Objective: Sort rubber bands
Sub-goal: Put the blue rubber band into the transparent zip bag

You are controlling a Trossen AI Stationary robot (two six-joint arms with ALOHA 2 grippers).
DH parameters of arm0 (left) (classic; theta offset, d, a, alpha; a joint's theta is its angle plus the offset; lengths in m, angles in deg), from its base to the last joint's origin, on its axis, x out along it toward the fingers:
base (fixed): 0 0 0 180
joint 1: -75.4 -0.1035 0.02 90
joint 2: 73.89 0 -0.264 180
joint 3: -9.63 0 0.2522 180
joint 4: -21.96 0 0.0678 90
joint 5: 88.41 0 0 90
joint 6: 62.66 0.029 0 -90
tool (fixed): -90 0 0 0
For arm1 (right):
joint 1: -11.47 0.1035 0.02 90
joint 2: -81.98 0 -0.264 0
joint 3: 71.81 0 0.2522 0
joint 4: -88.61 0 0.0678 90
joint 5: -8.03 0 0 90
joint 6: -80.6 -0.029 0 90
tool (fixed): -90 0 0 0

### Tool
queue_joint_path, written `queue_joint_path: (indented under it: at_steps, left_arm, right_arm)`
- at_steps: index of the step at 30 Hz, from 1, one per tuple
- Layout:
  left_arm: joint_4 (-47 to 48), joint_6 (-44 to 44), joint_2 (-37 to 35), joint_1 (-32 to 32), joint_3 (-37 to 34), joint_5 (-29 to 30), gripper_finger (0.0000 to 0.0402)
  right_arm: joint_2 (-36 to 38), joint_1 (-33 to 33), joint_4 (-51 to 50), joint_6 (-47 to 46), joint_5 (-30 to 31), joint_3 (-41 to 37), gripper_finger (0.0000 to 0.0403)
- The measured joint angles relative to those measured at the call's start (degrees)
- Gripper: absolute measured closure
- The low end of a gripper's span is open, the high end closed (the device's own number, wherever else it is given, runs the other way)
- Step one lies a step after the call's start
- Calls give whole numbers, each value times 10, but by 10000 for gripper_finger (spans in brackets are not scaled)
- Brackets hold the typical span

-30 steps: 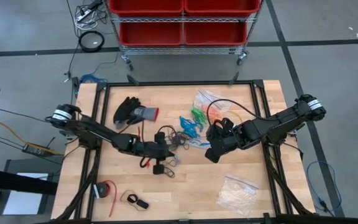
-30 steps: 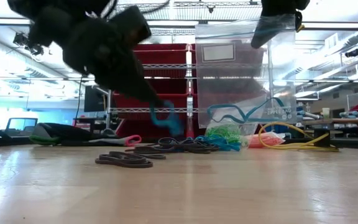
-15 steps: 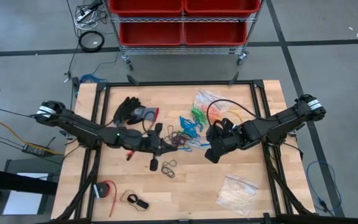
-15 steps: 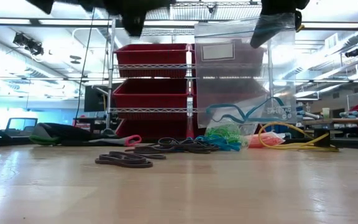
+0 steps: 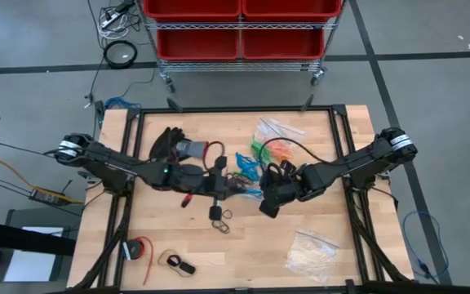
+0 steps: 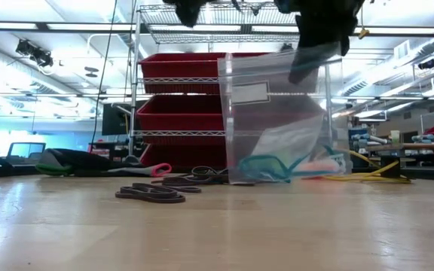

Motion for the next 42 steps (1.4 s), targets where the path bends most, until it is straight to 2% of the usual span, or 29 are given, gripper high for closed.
queue_joint_path:
  at_steps: [8,14,22,24,26,29,33,39,42]
  left_arm:
    - [27,-10,63,-21,18,0,401]
    - [39,-13,76,-25,18,7,402]
    - [54,-12,76,-25,18,112,401]
    - [57,-12,76,-25,18,119,401]
    - [52,-12,76,-25,18,99,401]
    - [37,-12,76,-21,18,34,393]
    - [27,-17,76,-11,18,-14,362]
    - [39,-27,76,-7,18,-40,292]
    - [60,-25,73,-6,18,-19,266]
  right_arm:
    - [4,0,20,14,0,2,403]
    - [4,0,25,15,0,3,403]
    - [4,0,33,15,0,3,403]
    - [4,0,32,15,0,3,403]
    - [4,0,32,16,0,3,403]
    - [5,0,33,18,0,3,403]
    - [5,0,34,18,0,3,403]
    - [5,0,32,15,0,3,403]
    - [5,1,32,13,0,3,403]
